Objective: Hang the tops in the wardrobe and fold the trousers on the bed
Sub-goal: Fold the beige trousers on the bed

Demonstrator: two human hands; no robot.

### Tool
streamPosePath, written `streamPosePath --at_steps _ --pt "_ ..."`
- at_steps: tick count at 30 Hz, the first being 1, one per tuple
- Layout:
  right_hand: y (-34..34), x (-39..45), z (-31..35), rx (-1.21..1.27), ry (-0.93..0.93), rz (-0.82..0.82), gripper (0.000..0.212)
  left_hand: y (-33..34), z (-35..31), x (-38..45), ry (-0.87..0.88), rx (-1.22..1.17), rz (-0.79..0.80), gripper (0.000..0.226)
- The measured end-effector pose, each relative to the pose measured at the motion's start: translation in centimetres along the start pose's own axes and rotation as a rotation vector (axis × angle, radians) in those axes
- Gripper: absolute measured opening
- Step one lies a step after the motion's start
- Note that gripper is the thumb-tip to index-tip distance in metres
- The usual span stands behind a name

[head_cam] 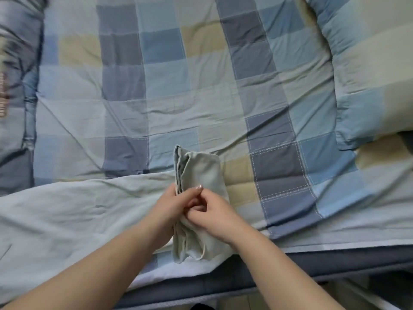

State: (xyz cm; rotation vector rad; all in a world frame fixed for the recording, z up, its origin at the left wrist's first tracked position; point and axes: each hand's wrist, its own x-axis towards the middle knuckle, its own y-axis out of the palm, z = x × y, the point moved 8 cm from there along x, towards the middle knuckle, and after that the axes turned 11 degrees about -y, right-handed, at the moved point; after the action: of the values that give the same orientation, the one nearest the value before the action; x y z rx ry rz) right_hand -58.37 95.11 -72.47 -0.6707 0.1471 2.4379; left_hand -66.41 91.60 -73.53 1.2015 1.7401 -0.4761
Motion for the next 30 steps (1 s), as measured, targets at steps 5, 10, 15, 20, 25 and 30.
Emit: streamPosePath --at_steps 5,10,15,20,25,30 --pt "1.9 -0.1 4.2 -0.073 -0.111 -0.075 0.041 -7.6 -1.1 -5.2 0.149 0.159 -0.215 0.023" --pt "8.3 3.8 13.9 -0.741 -0.525 0.111 0.083 -13.5 -1.8 -10.1 0.335 0.611 -0.198 0.036" --pt "18.8 7.5 17.9 -0.988 -0.441 0.384 0.039 -22.9 0.1 -14.1 0.322 0.556 -0.239 0.02" --pt "29.9 10.8 21.8 -0.91 -0.485 0.282 0.02 -36.9 1.9 -18.2 0.265 0.384 -0.503 0.004" --pt "42.5 15.0 24.6 -0.872 -0.527 0.279 0.021 -48.3 4.2 -21.3 0.157 0.366 -0.569 0.056" --pt "55.3 20.6 26.5 -0.886 -0.579 0.272 0.035 -61.3 7.2 -24.6 0.148 0.296 -0.743 0.07"
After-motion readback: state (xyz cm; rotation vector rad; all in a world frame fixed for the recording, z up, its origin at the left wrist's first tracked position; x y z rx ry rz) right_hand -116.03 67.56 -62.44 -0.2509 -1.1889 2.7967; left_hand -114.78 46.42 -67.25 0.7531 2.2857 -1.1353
